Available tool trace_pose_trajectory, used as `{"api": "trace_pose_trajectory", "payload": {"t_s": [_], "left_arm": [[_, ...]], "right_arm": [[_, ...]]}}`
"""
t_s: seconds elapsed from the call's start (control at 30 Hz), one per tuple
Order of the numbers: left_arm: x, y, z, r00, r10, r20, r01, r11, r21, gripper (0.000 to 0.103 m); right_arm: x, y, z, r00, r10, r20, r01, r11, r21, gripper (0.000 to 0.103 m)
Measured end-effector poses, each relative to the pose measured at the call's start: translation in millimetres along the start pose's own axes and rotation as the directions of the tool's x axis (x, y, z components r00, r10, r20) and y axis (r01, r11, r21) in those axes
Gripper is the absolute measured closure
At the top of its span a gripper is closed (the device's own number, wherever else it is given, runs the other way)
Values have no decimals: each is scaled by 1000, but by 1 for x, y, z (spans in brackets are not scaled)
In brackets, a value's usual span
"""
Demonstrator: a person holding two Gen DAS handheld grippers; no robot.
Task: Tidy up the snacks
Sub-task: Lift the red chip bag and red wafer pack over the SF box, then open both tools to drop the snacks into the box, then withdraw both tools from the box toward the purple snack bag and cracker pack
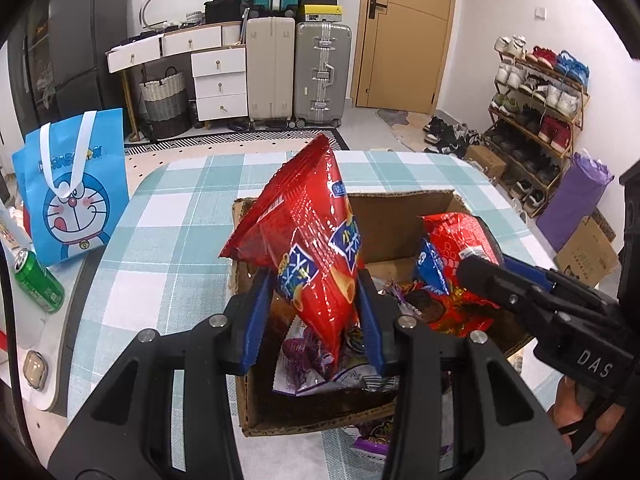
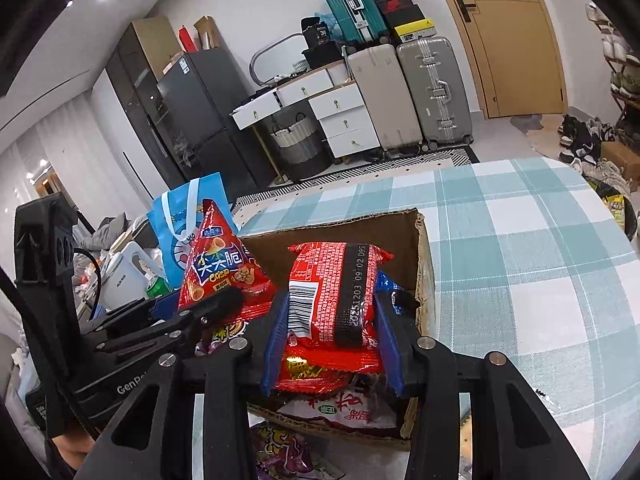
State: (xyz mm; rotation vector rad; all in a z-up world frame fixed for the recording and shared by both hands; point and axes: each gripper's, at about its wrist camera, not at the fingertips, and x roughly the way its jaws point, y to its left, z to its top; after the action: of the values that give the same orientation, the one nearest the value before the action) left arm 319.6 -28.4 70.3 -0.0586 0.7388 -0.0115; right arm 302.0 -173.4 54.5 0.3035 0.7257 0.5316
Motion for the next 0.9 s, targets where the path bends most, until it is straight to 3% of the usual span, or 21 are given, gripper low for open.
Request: {"api": "trace_pose_trajectory", "payload": {"t_s": [0.2,0.43,0.57,0.63,0.9], "left_arm": [[-6,-1,-5,1000,-16,-10,16,1000,-1,61],[-30,2,-13,1000,-20,12,20,1000,22,20],[-48,-3,-25,1000,-11,28,9,998,61,13],[-57,-4,-33,999,-11,36,9,998,67,0],[-82,-3,-66,999,-44,17,43,997,64,0]], "right_arm": [[-15,-2,-2,998,10,57,-9,1000,-9,46],[-38,-6,-8,998,-33,63,36,998,-48,5],[-55,-11,-16,997,-39,70,43,997,-56,1],[-63,-15,-21,997,-42,66,46,997,-56,1],[-88,-32,-47,996,-64,58,65,998,-18,1]]}}
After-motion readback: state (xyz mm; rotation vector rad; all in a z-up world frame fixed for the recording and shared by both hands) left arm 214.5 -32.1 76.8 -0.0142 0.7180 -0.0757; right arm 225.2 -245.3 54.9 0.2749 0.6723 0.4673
